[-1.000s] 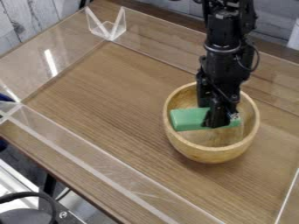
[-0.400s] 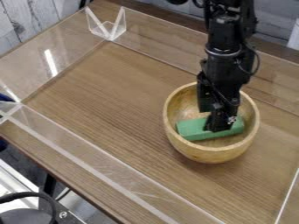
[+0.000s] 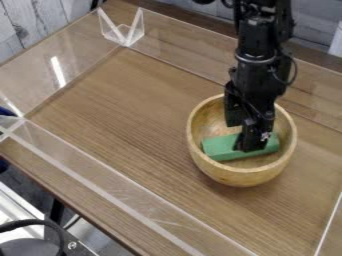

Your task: Put the green block in the brown bowl

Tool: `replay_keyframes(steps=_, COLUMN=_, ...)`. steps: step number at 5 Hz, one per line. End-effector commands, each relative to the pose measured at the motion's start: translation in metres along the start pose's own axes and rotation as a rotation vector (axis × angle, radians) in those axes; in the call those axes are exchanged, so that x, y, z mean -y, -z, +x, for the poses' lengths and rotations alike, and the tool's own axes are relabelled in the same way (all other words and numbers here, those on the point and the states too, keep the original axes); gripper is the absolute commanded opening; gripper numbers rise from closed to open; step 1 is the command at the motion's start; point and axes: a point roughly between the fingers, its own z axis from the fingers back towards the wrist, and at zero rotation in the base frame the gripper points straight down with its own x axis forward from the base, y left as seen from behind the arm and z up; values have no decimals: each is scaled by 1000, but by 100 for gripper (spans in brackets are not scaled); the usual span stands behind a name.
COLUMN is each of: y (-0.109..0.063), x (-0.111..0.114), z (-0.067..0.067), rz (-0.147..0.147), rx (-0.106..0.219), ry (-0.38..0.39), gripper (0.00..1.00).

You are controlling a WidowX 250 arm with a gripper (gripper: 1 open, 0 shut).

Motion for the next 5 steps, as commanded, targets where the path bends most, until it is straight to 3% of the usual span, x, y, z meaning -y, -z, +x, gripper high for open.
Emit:
replay_keyframes(steps=1, y=-26, x=-4, z=10, rz=50, rx=67, ry=10, gripper=100)
replay_keyframes(steps=5, y=-43, x=-5, z=11, rz=75, rx=83, ry=4, gripper=100)
